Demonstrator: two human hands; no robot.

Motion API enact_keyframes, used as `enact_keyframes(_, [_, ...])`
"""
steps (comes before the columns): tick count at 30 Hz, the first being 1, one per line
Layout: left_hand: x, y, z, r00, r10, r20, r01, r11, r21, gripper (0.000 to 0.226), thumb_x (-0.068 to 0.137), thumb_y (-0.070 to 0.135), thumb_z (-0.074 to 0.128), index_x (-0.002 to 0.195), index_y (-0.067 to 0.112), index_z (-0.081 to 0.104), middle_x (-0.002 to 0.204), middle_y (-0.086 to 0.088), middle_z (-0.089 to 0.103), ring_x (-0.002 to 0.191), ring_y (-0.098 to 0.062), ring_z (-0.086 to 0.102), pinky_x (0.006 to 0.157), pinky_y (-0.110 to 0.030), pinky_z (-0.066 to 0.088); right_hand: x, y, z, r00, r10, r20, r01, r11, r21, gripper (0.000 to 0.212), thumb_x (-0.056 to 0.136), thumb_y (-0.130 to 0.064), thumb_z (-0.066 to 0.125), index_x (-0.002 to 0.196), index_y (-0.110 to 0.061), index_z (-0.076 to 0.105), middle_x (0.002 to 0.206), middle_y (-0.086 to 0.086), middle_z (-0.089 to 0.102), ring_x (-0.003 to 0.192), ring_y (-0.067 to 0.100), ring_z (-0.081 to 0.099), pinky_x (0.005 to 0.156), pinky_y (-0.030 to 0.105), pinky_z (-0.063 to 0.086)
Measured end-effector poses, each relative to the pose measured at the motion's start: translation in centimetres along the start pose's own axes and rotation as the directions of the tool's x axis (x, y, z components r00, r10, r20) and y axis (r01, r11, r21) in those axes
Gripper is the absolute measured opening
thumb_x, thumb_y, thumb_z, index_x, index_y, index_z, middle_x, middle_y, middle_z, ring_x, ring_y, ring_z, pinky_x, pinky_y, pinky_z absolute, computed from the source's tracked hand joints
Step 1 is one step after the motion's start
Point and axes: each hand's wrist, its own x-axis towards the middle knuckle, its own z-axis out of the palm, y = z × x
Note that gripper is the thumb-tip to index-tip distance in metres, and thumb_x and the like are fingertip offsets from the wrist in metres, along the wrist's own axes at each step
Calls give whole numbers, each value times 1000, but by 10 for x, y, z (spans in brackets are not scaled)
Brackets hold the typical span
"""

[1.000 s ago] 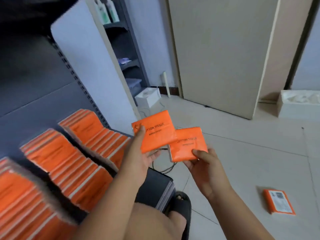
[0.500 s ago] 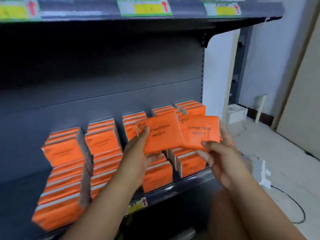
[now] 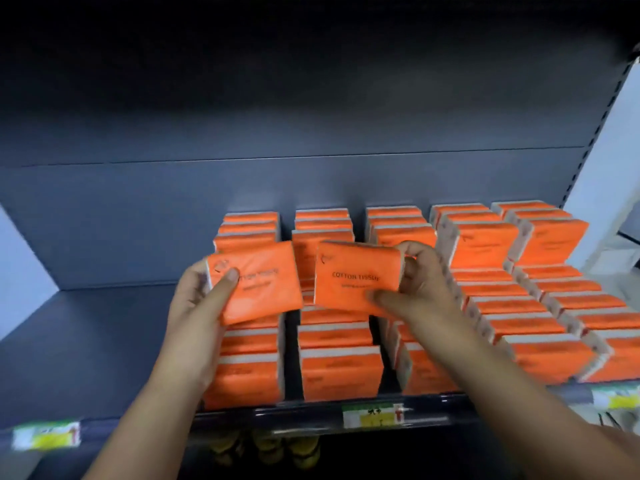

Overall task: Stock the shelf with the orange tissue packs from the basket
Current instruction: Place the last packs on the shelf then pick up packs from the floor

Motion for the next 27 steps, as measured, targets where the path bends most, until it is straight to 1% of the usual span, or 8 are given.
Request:
enact_keyframes(3, [21,-2,-23,997,73,-36,-70,995,71,41,98,11,65,136,27,61,112,5,77,102,-7,72,82,-21,58,20,12,18,997,-70,-44,66,994,-84,51,70,-9,84,102,-28,49,89,1,65,82,13,63,72,40,54])
enact_keyframes(8, [51,-6,-49,993,117,-17,-112,979,172,40,92,-2,69,124,22,64,106,-5,76,94,-10,71,75,-22,59,53,28,24,993,-115,-28,112,989,-102,61,81,7,82,116,-33,54,93,-2,70,82,19,69,74,41,60])
enact_keyframes(10, [62,-7,-53,993,115,-7,-112,977,181,43,85,-8,73,121,15,64,107,-9,76,95,-14,71,72,-24,60,65,30,24,987,-150,50,156,975,-157,69,82,12,78,129,-32,55,103,-4,73,91,20,72,83,38,62])
enact_keyframes(14, [74,-10,-52,991,123,56,-132,963,233,42,76,-15,76,110,6,64,99,5,77,90,-9,74,71,-23,60,74,33,27,982,-171,79,186,953,-240,57,81,10,79,123,-26,64,109,-7,74,95,4,72,85,21,58])
enact_keyframes(18, [78,-13,-55,985,166,52,-173,920,353,44,77,-7,82,107,22,71,108,3,75,102,-13,71,82,-26,58,76,34,26,978,-198,58,206,906,-369,54,80,0,84,118,-34,65,102,-31,69,90,-7,68,77,4,47])
enact_keyframes(21, [78,-15,-63,971,230,60,-225,808,545,48,75,3,89,107,36,74,115,3,69,107,-19,69,92,-34,54,77,35,24,969,-239,57,238,856,-458,54,77,-7,87,118,-34,65,97,-25,69,87,-2,64,76,4,44])
enact_keyframes(24, [80,-19,-64,965,258,49,-236,772,589,48,77,7,88,112,38,74,116,6,66,104,-15,68,83,-16,53,76,38,22,963,-255,90,266,830,-490,56,77,-12,88,122,-35,65,100,-22,66,88,4,64,79,9,46])
enact_keyframes(27, [82,-22,-61,961,277,22,-233,760,607,48,80,9,87,116,37,73,117,9,67,100,-6,67,81,-9,50,75,42,22,954,-273,120,296,811,-505,56,78,-11,86,124,-34,63,107,-24,63,88,-4,60,83,11,45])
